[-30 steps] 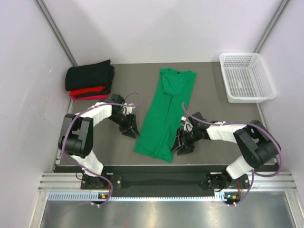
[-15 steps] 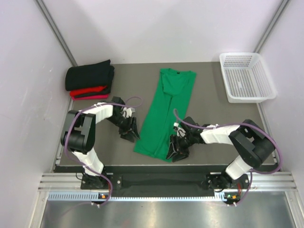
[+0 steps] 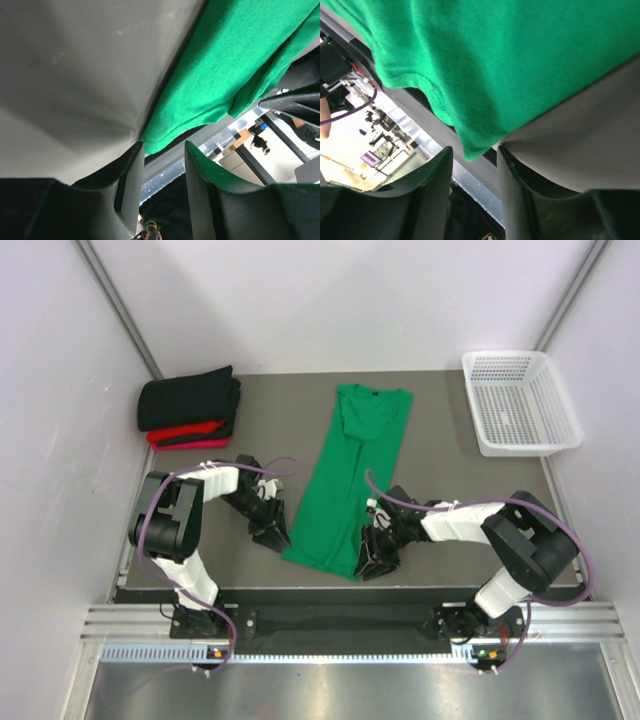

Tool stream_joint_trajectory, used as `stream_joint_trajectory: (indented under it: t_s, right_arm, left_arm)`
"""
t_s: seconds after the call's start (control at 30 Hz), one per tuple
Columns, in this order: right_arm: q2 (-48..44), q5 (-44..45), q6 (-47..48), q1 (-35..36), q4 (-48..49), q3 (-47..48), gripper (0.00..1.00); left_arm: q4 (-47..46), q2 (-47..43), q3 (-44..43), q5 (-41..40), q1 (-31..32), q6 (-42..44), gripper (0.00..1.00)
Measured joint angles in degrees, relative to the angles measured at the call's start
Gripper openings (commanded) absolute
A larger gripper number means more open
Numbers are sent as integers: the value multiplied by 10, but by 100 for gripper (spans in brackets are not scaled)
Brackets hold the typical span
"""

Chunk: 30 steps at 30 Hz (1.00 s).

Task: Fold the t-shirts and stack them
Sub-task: Fold the tshirt

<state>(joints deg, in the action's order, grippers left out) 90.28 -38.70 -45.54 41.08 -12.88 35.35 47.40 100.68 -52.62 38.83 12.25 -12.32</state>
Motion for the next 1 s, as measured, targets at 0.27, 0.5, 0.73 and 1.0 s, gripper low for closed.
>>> stream_joint_trajectory:
  t_s: [0.27, 0.5, 0.73, 1.0]
  right_arm:
    - [3, 11, 4, -4, 9, 0, 31]
    - [10, 7, 3, -4, 25, 0, 22]
    - [8, 6, 5, -4, 35, -1, 0]
    - [-29, -2, 24, -22, 26, 0, 0]
  left_arm:
    - [0, 2, 8, 4, 0, 0, 41]
    - [-1, 14, 19, 4, 0, -2, 28]
    - [-2, 44, 6, 9, 2, -11, 0]
    - [16, 57, -61, 13, 1, 4, 0]
